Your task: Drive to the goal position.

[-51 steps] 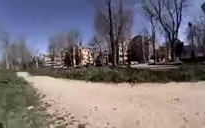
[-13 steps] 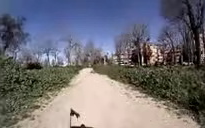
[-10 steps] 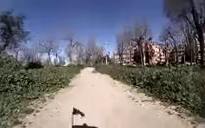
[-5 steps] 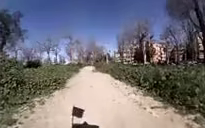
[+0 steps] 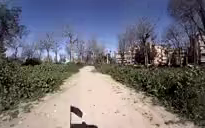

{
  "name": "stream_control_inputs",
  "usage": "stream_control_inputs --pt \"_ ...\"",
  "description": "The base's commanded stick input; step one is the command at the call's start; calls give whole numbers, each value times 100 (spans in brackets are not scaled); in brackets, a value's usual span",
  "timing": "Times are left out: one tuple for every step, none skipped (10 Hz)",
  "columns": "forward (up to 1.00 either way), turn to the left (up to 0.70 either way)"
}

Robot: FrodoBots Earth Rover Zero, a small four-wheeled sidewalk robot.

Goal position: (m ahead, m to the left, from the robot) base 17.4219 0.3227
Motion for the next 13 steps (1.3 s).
stream_control_inputs --pt "70 23" --pt "70 0" --pt "70 0" --pt "70 0" --pt "70 0" --pt "70 2" --pt "70 13" --pt "70 18" --pt "70 22" --pt "70 22" --pt "70 13" --pt "70 0" --pt "70 0"
